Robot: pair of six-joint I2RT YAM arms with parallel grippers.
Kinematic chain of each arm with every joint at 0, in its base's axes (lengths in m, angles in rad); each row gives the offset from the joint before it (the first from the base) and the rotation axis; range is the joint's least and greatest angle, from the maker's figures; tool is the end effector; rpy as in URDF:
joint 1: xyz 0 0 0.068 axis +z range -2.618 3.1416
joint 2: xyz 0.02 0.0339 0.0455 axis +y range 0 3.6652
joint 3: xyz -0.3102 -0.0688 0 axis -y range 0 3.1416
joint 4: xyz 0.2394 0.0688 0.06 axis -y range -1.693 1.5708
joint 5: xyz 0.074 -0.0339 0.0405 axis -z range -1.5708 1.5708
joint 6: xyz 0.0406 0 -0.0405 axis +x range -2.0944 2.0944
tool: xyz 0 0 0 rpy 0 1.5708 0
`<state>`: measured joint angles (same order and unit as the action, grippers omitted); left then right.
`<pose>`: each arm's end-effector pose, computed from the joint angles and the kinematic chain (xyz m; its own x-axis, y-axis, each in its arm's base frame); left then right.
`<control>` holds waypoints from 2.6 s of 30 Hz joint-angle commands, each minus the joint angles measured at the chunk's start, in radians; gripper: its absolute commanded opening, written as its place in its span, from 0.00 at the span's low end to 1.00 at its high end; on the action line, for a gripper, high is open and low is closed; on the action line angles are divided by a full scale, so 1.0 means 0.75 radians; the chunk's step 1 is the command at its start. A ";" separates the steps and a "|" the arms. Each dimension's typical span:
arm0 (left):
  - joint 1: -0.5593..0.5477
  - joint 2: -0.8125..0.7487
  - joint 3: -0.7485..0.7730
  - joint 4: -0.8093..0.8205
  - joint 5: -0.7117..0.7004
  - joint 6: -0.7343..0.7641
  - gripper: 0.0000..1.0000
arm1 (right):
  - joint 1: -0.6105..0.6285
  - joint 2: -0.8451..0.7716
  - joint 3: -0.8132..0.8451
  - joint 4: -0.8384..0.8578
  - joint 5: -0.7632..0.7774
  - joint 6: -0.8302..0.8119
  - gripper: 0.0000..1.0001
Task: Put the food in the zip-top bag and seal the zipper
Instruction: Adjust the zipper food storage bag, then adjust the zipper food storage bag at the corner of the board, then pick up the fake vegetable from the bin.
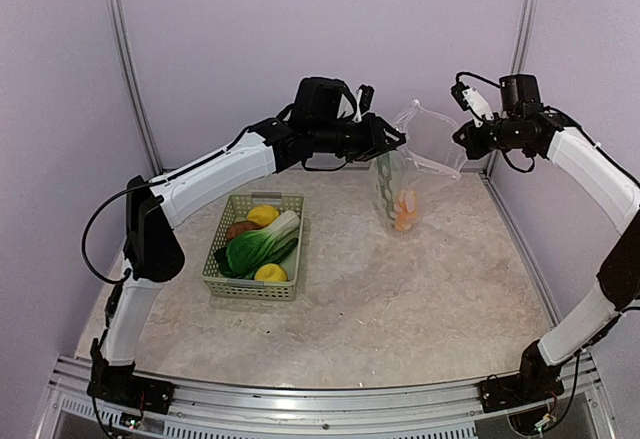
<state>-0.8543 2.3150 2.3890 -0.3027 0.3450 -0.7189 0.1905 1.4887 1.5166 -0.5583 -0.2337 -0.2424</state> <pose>0.3664 -0.4417 0.3938 -0.7219 -0.1148 -0.6824 0.5988 0.3908 -0.6991 0.3223 0.0717 0.4319 -0.3909 -0.3132 -0.8655 -0.4885 0.8676 -0.0933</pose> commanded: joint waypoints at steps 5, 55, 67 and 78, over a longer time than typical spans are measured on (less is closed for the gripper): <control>0.139 -0.054 -0.108 -0.043 0.142 0.018 0.53 | -0.064 0.143 0.208 -0.002 0.211 0.020 0.00; 0.427 -0.616 -1.144 -0.787 -0.456 0.488 0.64 | 0.015 -0.055 -0.693 0.392 -0.626 -0.054 0.00; 0.475 -0.427 -1.113 -0.811 -0.375 0.535 0.65 | 0.015 -0.055 -0.693 0.383 -0.628 -0.072 0.00; 0.422 -0.419 -1.241 -0.780 -0.437 0.490 0.55 | 0.015 -0.045 -0.688 0.369 -0.636 -0.084 0.00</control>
<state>-0.5110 1.9965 1.5124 -0.8661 0.0391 -0.3424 0.1917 1.4425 1.0065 -0.2726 -0.6964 -0.2955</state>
